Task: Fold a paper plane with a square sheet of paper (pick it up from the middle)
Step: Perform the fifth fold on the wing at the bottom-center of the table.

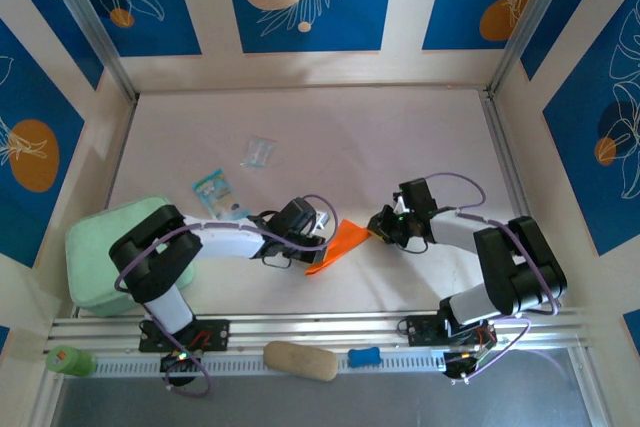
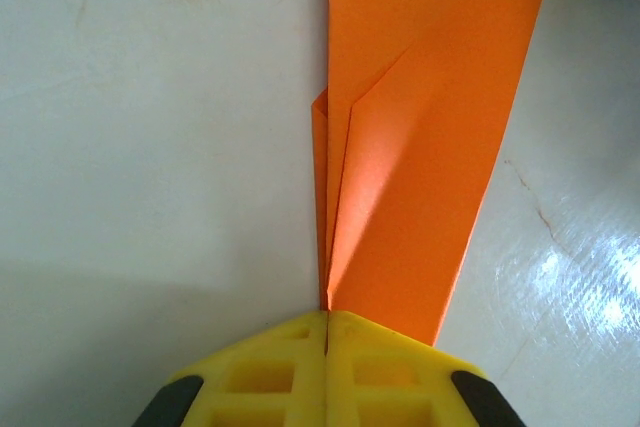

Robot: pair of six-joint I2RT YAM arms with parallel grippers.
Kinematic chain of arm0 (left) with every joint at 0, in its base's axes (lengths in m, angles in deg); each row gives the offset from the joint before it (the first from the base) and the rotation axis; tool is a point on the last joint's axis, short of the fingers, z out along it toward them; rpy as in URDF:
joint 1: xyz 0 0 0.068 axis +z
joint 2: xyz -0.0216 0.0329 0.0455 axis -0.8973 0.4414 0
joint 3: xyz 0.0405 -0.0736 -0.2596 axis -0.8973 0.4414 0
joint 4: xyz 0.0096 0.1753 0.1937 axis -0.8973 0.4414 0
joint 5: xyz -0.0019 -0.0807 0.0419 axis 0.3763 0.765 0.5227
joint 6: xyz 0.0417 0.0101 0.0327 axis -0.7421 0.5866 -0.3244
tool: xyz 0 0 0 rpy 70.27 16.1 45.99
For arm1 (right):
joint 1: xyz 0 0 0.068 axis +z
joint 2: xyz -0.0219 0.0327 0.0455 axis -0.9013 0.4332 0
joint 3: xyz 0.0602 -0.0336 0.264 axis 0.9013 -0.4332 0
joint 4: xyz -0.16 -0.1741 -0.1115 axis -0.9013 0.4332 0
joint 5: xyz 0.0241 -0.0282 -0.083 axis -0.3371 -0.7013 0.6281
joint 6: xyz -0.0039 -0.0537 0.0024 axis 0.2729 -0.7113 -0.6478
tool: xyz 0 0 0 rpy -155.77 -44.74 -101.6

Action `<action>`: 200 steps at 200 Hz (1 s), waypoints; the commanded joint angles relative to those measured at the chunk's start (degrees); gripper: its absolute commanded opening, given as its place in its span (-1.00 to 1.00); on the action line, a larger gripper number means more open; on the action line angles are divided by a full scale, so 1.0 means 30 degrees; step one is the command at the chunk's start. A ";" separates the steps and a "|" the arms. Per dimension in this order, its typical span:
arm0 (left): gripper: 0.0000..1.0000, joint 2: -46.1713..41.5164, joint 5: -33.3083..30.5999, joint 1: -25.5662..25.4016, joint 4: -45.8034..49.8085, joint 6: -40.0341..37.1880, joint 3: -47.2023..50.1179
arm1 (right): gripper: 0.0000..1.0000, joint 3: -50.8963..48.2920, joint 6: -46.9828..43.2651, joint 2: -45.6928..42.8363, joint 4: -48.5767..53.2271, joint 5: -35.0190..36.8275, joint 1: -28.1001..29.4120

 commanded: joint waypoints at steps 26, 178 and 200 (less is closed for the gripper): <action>-0.89 0.1002 0.0644 -0.1106 0.2339 0.0282 0.1085 | -0.67 -0.1006 -0.0119 -0.2744 0.0465 0.0600 -0.0504; -0.84 -0.0335 0.0684 -0.1150 0.1555 0.1117 0.1156 | -0.89 0.1168 0.0250 0.1060 -0.0746 -0.0560 0.5301; -0.71 -0.1369 0.1206 -0.1150 0.1373 0.1145 0.1376 | -0.90 0.0699 -0.0191 0.1761 -0.0039 -0.0078 0.5192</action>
